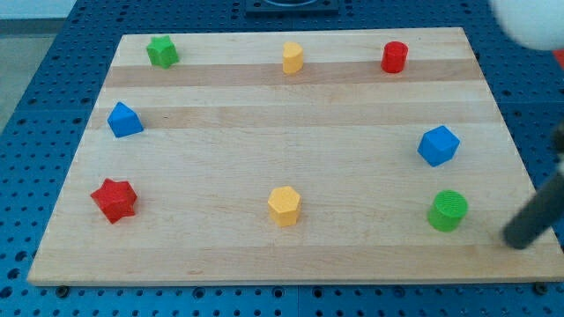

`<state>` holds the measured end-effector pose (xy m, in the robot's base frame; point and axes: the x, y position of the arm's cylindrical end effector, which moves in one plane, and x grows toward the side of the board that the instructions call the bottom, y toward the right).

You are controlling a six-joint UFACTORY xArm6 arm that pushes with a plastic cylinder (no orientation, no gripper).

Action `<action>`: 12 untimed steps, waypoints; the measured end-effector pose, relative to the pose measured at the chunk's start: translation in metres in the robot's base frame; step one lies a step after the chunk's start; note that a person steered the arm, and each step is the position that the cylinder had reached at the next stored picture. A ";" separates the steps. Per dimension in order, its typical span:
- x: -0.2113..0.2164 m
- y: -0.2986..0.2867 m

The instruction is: Place the yellow hexagon in between the green circle and blue cube

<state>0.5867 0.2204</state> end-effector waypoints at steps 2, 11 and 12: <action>-0.013 -0.056; -0.060 -0.165; -0.061 -0.220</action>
<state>0.5259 0.0004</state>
